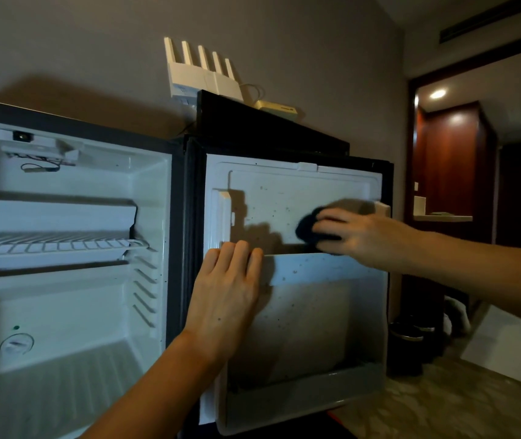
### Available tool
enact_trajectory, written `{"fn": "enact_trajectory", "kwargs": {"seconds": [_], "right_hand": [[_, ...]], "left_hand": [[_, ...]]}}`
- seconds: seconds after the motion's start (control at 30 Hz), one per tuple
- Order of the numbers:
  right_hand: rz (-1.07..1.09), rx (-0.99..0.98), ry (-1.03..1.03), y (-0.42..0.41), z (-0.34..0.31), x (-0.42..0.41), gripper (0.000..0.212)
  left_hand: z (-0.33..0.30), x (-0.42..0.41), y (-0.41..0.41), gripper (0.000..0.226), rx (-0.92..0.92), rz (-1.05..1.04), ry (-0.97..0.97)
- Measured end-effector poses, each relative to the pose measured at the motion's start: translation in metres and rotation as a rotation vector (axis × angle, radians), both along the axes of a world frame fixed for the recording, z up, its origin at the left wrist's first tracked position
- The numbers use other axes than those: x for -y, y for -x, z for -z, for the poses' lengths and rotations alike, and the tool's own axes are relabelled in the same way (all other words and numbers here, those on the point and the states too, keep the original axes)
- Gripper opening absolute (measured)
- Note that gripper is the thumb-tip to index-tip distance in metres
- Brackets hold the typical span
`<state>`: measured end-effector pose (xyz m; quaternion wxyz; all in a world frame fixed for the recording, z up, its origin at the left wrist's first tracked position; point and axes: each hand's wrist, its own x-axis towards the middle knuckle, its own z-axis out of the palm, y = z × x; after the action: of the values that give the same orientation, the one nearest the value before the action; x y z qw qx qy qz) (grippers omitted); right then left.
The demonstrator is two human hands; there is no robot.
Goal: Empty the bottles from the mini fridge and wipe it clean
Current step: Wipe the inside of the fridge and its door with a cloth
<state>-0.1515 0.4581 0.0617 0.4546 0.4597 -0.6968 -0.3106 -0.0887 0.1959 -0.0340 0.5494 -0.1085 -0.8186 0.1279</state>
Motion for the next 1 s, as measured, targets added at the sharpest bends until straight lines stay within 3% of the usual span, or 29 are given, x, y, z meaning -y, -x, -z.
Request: {"fn": "enact_trajectory", "kwargs": {"seconds": [0.1,0.27,0.3,0.4,0.47,0.53,0.63,0.7,0.87,0.93,1.0], "right_hand": [[0.083,0.027,-0.139,-0.001,-0.023,-0.007,0.048],[-0.027,0.094,0.505,0.008,-0.036,0.015,0.041],[-0.039,0.082,0.475,0.009,-0.026,0.017,0.040],[-0.005,0.054,0.060,0.006,0.001,0.007,0.046],[0.055,0.094,-0.091,0.001,-0.007,-0.001,0.051],[0.074,0.065,-0.042,0.000,-0.025,0.002,0.049],[-0.004,0.075,0.386,0.004,-0.039,0.018,0.045],[-0.058,0.082,0.506,0.008,-0.031,0.026,0.043],[0.009,0.113,0.030,-0.001,0.000,0.007,0.048],[0.045,0.139,-0.018,-0.004,-0.008,0.005,0.050],[0.033,0.115,0.105,-0.005,-0.023,0.012,0.047]], "left_hand": [[0.000,0.000,0.002,0.068,-0.010,0.011,-0.002],[0.002,0.000,0.001,0.077,-0.027,0.013,-0.014],[0.001,0.000,0.001,0.075,-0.020,0.017,-0.015],[0.001,0.001,0.002,0.071,-0.010,0.028,-0.012],[0.000,0.000,0.001,0.068,-0.002,0.031,-0.009],[0.000,-0.001,0.001,0.066,-0.018,0.035,-0.010],[0.001,-0.002,0.000,0.070,-0.023,0.030,-0.015],[0.001,-0.001,0.001,0.067,-0.030,0.037,-0.030],[0.001,0.000,0.000,0.071,-0.008,0.040,-0.028],[0.003,-0.001,0.000,0.076,-0.004,0.042,-0.041],[0.003,-0.001,0.001,0.079,-0.007,0.039,-0.046]]}}
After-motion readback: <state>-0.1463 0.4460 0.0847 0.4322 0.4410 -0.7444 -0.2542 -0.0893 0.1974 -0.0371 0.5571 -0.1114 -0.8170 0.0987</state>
